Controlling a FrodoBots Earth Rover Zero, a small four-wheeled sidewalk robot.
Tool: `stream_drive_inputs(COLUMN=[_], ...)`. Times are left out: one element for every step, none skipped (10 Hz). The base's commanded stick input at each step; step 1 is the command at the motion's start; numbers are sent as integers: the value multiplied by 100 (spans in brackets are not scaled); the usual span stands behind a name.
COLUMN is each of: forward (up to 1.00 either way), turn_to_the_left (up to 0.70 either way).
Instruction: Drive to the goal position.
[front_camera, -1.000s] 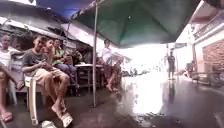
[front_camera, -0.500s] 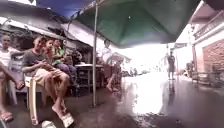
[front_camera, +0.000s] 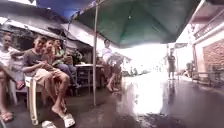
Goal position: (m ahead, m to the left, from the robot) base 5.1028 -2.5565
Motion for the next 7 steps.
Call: stream_drive_inputs(forward=[0, 0, 0, 0, 0, 0, 0], turn_to_the_left=[94, 23, 0, 0, 0, 0, 100])
